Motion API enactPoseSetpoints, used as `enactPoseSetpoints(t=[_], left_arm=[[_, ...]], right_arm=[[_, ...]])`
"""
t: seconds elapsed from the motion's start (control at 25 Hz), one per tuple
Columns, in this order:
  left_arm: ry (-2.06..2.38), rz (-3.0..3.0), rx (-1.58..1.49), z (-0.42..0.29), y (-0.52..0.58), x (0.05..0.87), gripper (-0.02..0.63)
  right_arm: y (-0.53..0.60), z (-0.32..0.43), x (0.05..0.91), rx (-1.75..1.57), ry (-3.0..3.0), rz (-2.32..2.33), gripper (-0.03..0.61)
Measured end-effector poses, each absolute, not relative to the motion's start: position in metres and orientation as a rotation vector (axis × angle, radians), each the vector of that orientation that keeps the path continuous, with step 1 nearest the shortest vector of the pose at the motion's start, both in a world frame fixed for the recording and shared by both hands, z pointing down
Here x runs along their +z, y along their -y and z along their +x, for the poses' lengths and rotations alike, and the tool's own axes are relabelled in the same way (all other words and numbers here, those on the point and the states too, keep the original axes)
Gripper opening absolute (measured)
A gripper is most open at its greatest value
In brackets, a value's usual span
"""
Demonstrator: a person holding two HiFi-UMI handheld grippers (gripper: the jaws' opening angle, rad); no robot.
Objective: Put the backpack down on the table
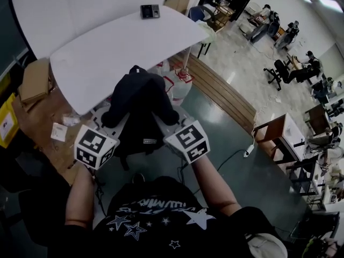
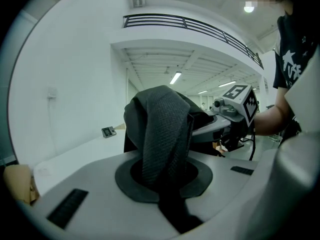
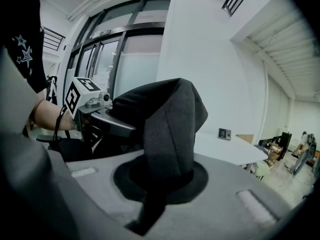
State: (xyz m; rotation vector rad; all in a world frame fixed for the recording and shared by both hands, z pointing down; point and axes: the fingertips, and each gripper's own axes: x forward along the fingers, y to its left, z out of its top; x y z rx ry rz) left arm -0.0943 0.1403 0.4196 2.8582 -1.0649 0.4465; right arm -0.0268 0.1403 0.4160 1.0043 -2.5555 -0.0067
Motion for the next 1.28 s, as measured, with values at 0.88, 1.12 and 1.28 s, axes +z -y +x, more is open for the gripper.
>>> enactPoseSetpoints(t=[0.88, 1.12, 1.28], left_arm=[[1.09, 2.829, 0.44, -0.044, -0.046, 0.404, 0.049], [1.177, 2.801, 0.467, -0.027, 0.01, 0.39, 0.049], [1.227, 2.793, 0.469, -0.012, 0.042, 0.378, 0.049]], right_arm=[[-0.042, 0.028, 0.395, 0.007, 2.646, 1.028, 0.015], [0.019, 0.045, 0.381, -0.027, 2.707, 0.972, 0.015], [0.055, 0.062, 0.372, -0.062, 2.741, 0.943, 0.015]])
